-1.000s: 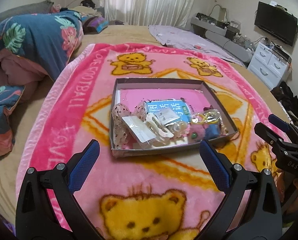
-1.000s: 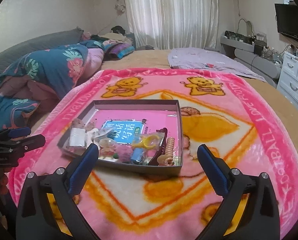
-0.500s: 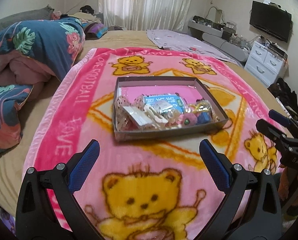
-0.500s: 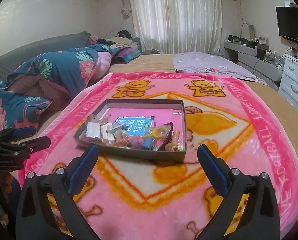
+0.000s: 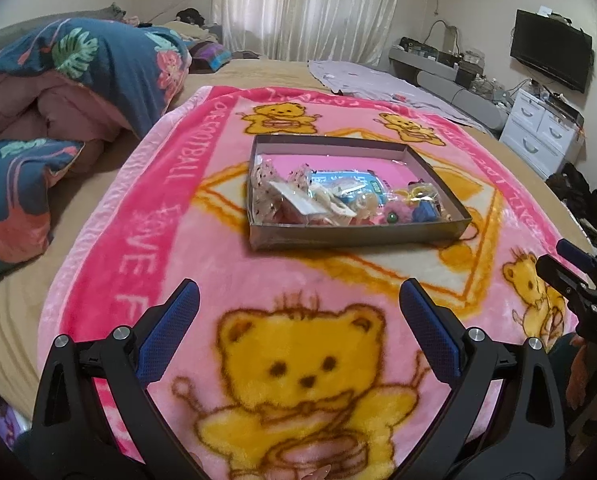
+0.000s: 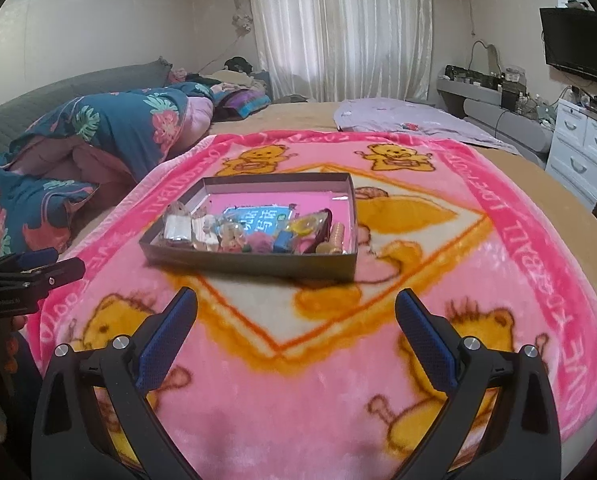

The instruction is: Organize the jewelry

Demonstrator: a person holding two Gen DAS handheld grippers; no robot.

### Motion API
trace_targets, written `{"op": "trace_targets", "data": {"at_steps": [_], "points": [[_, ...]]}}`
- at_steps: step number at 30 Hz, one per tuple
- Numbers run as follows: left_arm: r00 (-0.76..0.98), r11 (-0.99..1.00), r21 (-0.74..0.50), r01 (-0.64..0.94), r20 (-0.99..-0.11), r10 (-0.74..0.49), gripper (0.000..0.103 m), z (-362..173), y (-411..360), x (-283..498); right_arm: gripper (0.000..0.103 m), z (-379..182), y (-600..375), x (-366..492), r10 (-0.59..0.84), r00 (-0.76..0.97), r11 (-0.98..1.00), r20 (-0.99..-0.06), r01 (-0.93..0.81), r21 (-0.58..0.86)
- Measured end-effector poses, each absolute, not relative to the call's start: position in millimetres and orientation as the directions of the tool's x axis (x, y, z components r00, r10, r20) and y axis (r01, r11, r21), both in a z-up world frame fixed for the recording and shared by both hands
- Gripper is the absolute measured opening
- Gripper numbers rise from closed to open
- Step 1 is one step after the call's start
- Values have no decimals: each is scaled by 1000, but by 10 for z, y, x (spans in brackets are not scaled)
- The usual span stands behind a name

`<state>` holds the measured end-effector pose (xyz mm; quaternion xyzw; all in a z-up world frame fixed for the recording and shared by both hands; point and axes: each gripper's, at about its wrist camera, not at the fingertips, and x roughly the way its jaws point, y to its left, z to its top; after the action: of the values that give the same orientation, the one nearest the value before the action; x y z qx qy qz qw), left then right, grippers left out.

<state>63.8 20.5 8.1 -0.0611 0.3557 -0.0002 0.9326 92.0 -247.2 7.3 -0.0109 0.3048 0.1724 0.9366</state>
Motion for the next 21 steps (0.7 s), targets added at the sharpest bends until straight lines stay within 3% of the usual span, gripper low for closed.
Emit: {"op": "trace_targets", "data": {"at_steps": [21], "points": [[732,993,-116,-18,-678,-66,94,-125,119,643,99,-144,-2332,914,334,722,925,-607,-374,65]]}}
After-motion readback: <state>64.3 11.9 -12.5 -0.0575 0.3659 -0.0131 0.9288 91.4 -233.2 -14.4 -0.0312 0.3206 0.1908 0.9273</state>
